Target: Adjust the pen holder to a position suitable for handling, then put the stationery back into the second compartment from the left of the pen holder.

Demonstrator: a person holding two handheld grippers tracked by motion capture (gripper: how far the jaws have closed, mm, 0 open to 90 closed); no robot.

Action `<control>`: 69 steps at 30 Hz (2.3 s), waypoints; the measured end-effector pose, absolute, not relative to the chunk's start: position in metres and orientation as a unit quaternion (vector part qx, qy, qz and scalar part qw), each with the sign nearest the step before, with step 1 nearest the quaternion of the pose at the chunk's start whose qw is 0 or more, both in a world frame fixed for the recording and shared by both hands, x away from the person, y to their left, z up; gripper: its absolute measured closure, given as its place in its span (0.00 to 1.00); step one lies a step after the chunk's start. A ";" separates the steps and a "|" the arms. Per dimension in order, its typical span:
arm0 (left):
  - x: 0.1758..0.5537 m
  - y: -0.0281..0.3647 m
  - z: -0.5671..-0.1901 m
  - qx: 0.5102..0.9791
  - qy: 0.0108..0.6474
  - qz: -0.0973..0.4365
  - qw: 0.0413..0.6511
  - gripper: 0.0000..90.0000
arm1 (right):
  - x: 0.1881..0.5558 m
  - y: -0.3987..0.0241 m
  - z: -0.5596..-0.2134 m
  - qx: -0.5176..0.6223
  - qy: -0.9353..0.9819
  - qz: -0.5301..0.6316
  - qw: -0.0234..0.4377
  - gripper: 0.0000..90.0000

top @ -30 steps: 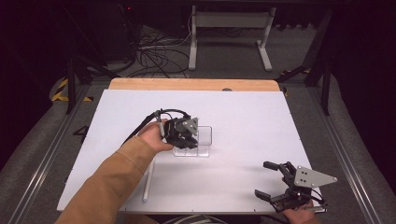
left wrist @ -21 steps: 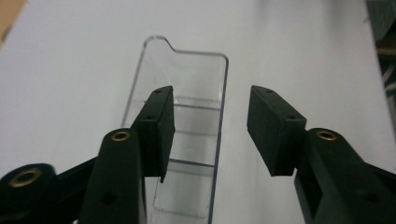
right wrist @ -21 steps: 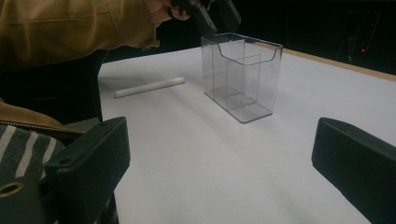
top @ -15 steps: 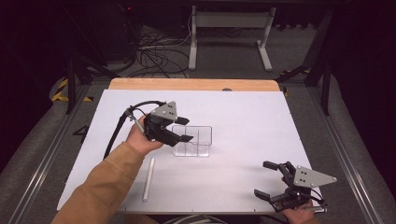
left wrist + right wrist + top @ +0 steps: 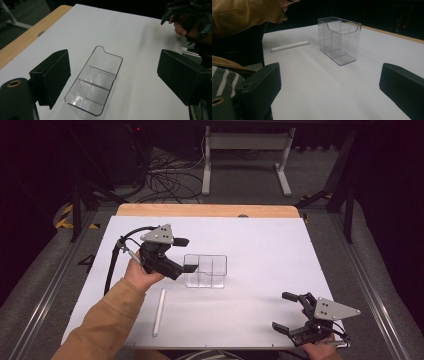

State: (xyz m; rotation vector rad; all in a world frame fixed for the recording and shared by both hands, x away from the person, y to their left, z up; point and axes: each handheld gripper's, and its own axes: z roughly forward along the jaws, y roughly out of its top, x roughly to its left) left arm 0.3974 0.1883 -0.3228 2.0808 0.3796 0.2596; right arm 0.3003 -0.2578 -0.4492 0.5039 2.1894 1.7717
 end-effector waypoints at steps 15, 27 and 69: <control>0.378 0.207 -0.324 0.824 0.251 0.132 0.490 0.03 | 0.301 -0.257 -0.448 0.174 0.756 0.615 0.141 0.05; 0.360 0.207 -0.324 0.833 0.267 0.160 0.457 0.03 | 0.302 -0.256 -0.447 0.173 0.756 0.617 0.138 0.04; 0.321 0.225 -0.405 0.830 0.421 0.110 0.349 0.01 | 0.302 -0.254 -0.446 0.166 0.762 0.610 0.138 0.05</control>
